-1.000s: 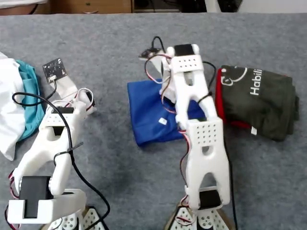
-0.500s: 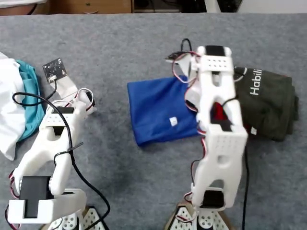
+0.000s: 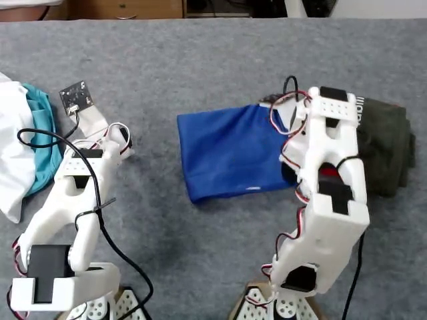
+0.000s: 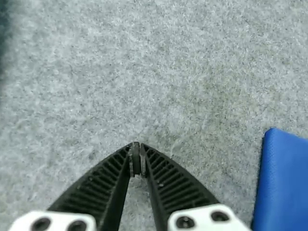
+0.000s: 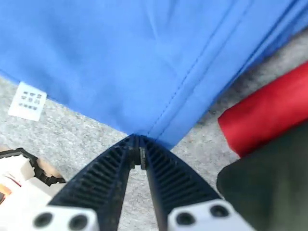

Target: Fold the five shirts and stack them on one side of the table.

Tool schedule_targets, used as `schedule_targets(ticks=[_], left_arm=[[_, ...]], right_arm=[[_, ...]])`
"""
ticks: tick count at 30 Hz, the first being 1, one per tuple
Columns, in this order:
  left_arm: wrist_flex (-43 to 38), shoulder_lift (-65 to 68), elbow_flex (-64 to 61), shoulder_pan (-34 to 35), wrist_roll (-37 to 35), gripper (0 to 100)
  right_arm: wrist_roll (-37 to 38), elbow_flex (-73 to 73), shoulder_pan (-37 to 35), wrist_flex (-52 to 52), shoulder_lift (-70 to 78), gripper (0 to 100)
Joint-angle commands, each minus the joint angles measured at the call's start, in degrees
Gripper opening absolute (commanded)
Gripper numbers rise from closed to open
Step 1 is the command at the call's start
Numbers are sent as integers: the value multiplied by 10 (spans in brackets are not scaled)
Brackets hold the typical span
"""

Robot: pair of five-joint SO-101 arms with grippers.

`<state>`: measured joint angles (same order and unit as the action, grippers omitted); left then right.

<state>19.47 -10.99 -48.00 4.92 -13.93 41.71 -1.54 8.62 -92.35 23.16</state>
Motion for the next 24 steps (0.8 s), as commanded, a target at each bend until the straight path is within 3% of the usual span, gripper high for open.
schedule_targets(ticks=[1, 6, 10, 17, 24], left_arm=[[-10, -24, 4, -9, 5, 20], [-6, -24, 4, -12, 4, 19], [7, -29, 10, -61, 5, 19], [225, 24, 207, -120, 40, 19], [346, 148, 420, -140, 42, 19]], right_arm=[[4, -7, 7, 4, -59, 2], [-9, -44, 11, -40, -161, 2], [-11, -40, 11, -60, -253, 2], [-19, 54, 7, -46, -385, 2], [-61, 172, -59, 55, -407, 2]])
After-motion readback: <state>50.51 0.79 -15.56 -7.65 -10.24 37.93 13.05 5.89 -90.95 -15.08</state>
